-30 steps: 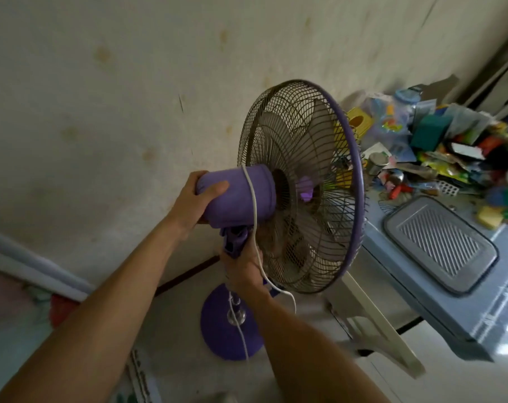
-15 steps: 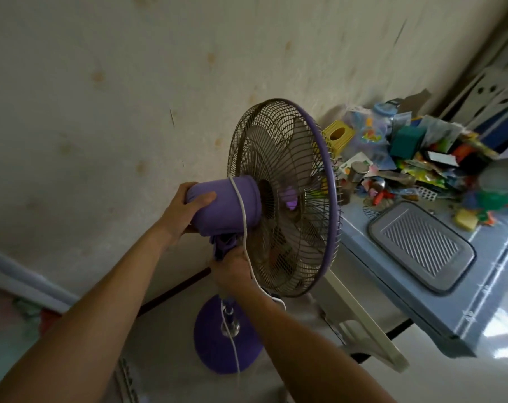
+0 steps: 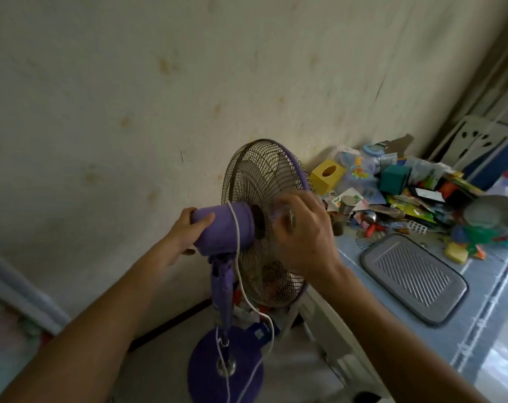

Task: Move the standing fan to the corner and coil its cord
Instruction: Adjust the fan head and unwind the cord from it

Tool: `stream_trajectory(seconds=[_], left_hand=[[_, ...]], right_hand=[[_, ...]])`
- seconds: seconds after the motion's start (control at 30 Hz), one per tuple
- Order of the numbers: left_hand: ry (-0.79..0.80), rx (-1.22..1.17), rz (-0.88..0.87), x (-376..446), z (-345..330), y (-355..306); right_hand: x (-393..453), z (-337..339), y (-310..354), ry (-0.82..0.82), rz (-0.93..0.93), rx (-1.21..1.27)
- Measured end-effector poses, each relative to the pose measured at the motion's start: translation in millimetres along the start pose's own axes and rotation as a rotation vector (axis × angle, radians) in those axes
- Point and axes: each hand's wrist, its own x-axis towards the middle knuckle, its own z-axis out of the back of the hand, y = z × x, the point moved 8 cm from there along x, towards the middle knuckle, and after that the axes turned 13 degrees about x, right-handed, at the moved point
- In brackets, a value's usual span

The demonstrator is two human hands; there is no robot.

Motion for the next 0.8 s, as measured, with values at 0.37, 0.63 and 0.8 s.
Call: stream_trajectory(seconds=[0.37, 0.63, 0.8], left_hand=[[-0.084, -0.085, 0.022, -13.2, 0.2, 0.9], [-0.334, 0.077, 0.008, -32.8, -2.6, -3.9], [-0.271, 0.041, -0.045, -21.3, -1.5, -9.7]], right_hand=[[-28.5, -18.4, -95.6, 0.047, -0.421, 0.191], [10.8, -12.9, -134.2, 0.156, -0.398, 0.224], [-8.6, -19.4, -113.2, 0.037, -0.406, 0.232]])
